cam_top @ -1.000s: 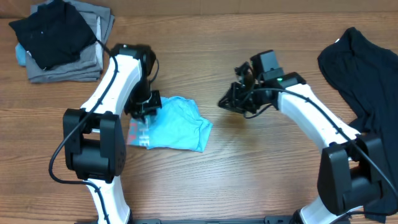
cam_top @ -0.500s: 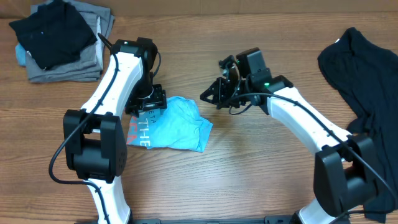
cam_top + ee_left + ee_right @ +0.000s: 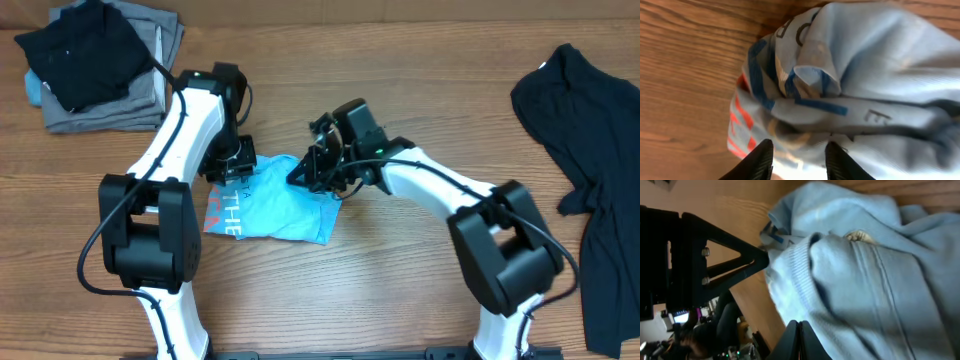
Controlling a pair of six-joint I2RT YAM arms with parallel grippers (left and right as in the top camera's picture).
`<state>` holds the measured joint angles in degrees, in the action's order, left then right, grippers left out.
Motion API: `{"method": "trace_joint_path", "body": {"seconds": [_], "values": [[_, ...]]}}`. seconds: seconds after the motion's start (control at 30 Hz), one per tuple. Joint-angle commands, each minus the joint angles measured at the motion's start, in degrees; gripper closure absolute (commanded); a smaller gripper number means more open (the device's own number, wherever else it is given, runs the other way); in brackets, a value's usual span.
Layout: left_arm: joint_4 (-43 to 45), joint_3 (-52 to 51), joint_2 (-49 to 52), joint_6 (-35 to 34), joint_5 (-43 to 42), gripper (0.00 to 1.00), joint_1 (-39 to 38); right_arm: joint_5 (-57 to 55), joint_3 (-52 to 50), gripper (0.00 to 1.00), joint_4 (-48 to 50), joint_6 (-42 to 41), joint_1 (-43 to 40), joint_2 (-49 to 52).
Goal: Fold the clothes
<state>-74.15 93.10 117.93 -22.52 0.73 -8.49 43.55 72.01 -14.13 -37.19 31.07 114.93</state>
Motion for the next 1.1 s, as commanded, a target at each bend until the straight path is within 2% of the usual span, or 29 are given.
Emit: {"method": "trace_joint_path", "body": {"seconds": [0.0, 0.13, 0.2, 0.37, 0.57, 0.63, 0.7, 0.77, 0.83, 0.87, 0.9, 0.93, 0.97, 1.07], "values": [[2.7, -3.4, 0.0, -0.9, 0.7, 0.61, 0.2, 1.5, 0.8, 0.96, 1.6, -1.0, -0.3, 3.7], [7.2, -7.2, 0.0, -0.8, 1.6, 0.55, 0.2, -1.2, 0.8, 0.96, -0.4, -1.0, -2.2, 6.4], [8.9, -8.5, 0.0, -0.8, 4.0, 0.42, 0.3, -5.9, 0.8, 0.96, -3.4, -1.0, -3.8, 6.5], [8.8, -6.6, 0.0, -0.9, 9.3, 0.36, 0.8, -10.0, 1.0, 0.96, -8.5, 0.0, -8.4, 5.2], [1.9, 4.6, 0.0, -0.8, 9.3, 0.27, 0.9, -12.9, 3.5, 0.96, -14.4, 3.5, -11.3, -1.0], [-0.9, 9.4, 0.0, -0.8, 9.3, 0.18, 0.9, -14.8, 4.4, 0.96, -16.5, 4.5, -11.7, -4.3], [-4.2, 14.5, 0.0, -0.8, 9.3, 0.0, 0.9, -16.9, 4.7, 0.93, -18.7, 4.5, -11.9, -8.7], [-6.6, 17.8, 0.0, -0.7, 9.7, 0.0, 0.9, -18.0, 4.7, 0.88, -20.1, 4.7, -12.0, -12.0], [-9.1, 20.3, 0.0, -1.3, 11.4, 0.0, 1.2, -19.6, 4.7, 0.77, -21.9, 5.2, -12.0, -14.9], [-10.6, 21.3, 0.0, -2.5, 11.9, 0.0, 1.5, -20.5, 4.7, 0.6, -22.7, 5.8, -12.0, -16.2], [-12.2, 21.9, 0.0, -3.7, 11.8, 0.0, 2.1, -22.6, 4.7, 0.34, -24.0, 5.9, -12.0, -17.8], [-13.6, 21.9, 0.0, -4.5, 11.3, 0.0, 2.7, -24.5, 4.7, 0.19, -25.2, 5.9, -12.2, -18.9], [-15.3, 21.9, 0.0, -5.4, 11.2, 0.0, 3.3, -26.5, 4.7, 0.0, -26.4, 5.9, -12.6, -20.1], [-19.7, 21.3, 0.0, -7.2, 11.3, 0.0, 5.9, -30.6, 4.7, 0.0, -30.7, 5.7, -14.8, -24.0]]}}
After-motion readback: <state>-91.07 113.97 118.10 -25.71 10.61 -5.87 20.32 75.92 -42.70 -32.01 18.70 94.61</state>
